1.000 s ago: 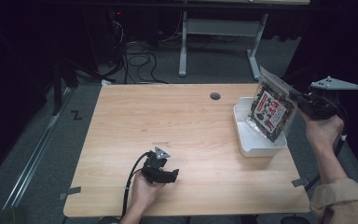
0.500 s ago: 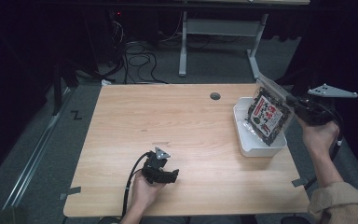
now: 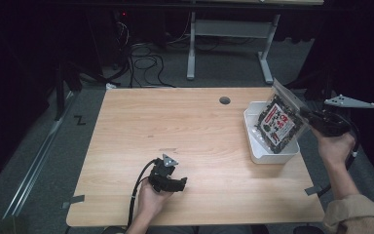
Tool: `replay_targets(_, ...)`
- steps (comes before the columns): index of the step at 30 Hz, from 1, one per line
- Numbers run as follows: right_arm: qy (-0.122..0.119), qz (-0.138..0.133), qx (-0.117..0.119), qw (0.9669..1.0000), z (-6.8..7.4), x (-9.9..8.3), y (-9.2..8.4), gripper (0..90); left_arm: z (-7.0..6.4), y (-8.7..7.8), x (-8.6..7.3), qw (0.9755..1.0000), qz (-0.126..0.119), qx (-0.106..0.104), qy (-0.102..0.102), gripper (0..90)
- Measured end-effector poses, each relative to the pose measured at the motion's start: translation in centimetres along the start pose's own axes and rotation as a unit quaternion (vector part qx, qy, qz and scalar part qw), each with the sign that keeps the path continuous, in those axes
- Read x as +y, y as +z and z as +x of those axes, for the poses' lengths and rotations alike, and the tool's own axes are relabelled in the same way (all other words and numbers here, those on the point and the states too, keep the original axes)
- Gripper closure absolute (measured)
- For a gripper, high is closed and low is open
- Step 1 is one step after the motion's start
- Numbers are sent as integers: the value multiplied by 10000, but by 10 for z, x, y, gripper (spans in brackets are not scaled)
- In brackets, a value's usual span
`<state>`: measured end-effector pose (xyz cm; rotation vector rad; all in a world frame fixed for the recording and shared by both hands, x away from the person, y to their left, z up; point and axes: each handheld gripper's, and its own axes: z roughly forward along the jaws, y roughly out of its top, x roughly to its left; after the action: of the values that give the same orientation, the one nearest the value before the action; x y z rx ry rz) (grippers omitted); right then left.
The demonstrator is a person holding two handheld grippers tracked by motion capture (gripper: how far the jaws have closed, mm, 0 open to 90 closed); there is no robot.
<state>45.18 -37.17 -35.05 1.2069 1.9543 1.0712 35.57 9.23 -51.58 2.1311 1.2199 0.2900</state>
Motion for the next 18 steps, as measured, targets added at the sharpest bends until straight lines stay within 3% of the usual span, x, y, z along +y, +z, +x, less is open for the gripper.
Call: replay_targets(18, 471, 171, 109, 9987, -22, -14, 6, 837, -1, 1, 0, 10000, 37, 2, 12, 271)
